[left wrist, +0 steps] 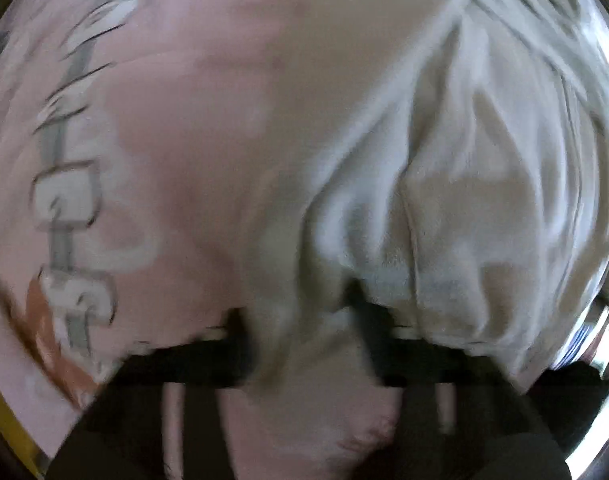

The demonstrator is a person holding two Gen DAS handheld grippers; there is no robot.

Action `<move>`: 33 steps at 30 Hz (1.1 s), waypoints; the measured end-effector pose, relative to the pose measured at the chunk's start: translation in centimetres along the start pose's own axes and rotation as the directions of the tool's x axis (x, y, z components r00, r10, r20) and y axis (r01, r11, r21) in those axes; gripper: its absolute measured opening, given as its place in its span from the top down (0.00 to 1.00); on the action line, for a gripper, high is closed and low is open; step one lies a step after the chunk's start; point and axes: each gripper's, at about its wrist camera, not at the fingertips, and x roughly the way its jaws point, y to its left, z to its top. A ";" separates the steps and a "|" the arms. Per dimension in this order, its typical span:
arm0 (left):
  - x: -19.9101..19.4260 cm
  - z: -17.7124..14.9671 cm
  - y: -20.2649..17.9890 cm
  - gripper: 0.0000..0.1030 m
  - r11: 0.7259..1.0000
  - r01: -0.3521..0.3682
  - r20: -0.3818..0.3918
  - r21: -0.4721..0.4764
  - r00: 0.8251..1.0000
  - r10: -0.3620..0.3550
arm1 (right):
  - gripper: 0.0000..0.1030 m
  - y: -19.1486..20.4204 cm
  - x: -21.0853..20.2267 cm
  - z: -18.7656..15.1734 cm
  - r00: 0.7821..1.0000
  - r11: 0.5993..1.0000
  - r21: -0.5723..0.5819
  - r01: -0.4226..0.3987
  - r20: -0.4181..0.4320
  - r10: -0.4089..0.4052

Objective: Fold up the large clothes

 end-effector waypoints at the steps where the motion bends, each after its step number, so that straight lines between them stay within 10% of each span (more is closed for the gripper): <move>1: -0.7 0.0 -0.2 0.88 1.000 -0.013 -0.001 0.004 1.000 0.013 | 0.81 -0.5 -0.6 0.1 1.000 0.999 0.039 -0.020 -0.013 0.020; 5: -3.4 -0.6 -1.6 0.91 0.997 -0.077 0.000 0.009 0.997 0.077 | 0.85 -0.1 -2.6 1.6 0.992 0.994 0.069 -0.091 -0.084 0.096; 17: -6.8 1.6 -3.9 0.92 0.994 -0.106 0.029 0.016 0.994 0.105 | 0.85 5.5 -7.8 5.7 0.957 0.962 0.200 -0.184 0.261 0.129; 24: -10.7 -4.3 -4.0 0.93 0.998 0.061 0.210 0.031 0.975 -0.066 | 0.85 7.8 -9.2 3.2 0.940 0.960 0.224 -0.169 0.331 0.088; 33: -15.4 -3.7 -3.5 0.93 0.989 0.128 0.229 0.068 0.963 -0.141 | 0.85 7.2 -13.0 3.5 0.896 0.914 0.286 -0.287 0.417 0.151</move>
